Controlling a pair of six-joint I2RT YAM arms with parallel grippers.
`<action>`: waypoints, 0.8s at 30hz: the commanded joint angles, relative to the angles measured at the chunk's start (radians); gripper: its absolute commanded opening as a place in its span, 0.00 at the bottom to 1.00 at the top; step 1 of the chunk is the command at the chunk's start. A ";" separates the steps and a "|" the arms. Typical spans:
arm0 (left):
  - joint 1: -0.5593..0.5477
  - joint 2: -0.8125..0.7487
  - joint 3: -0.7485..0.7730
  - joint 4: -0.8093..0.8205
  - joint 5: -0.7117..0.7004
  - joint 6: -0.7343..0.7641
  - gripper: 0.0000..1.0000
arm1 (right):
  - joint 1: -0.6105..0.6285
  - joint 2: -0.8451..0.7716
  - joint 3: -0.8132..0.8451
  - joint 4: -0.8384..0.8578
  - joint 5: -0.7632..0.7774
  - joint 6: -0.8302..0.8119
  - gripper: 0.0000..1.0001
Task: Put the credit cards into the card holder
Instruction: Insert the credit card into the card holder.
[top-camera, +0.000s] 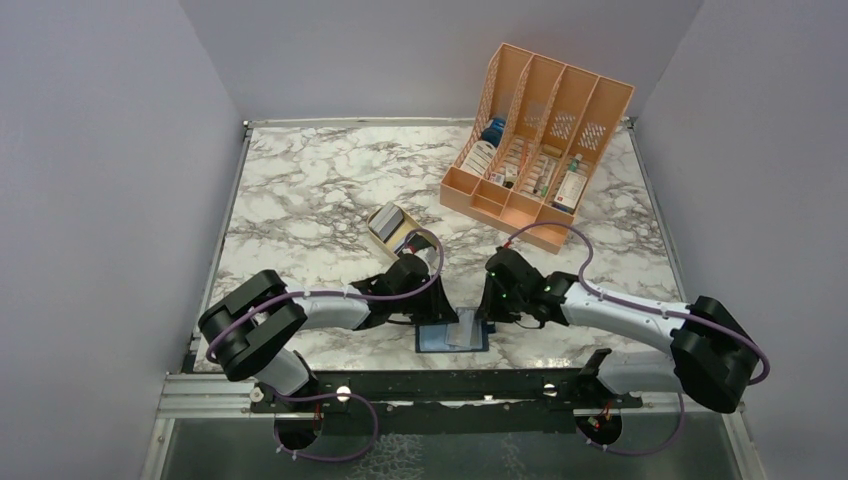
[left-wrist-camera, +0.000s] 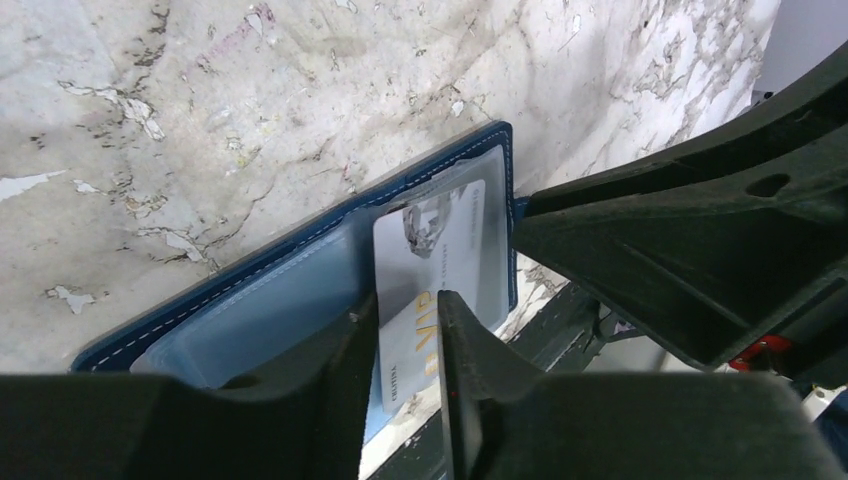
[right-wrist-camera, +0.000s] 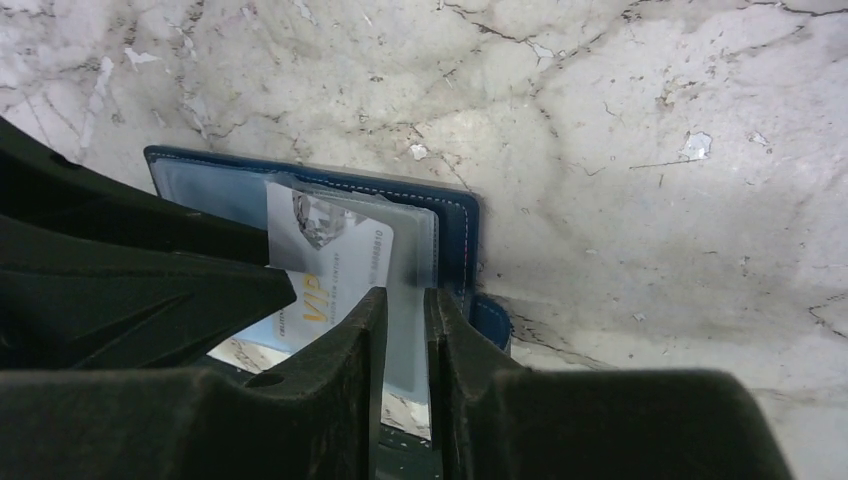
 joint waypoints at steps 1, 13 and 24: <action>-0.006 -0.025 -0.002 -0.002 0.000 -0.021 0.34 | 0.002 -0.044 -0.008 -0.034 -0.004 0.009 0.22; -0.012 -0.066 -0.014 -0.019 0.014 -0.045 0.38 | 0.003 -0.117 -0.113 0.016 -0.104 0.039 0.26; -0.025 -0.028 0.012 -0.022 0.036 -0.039 0.35 | 0.003 -0.109 -0.152 0.072 -0.126 0.069 0.26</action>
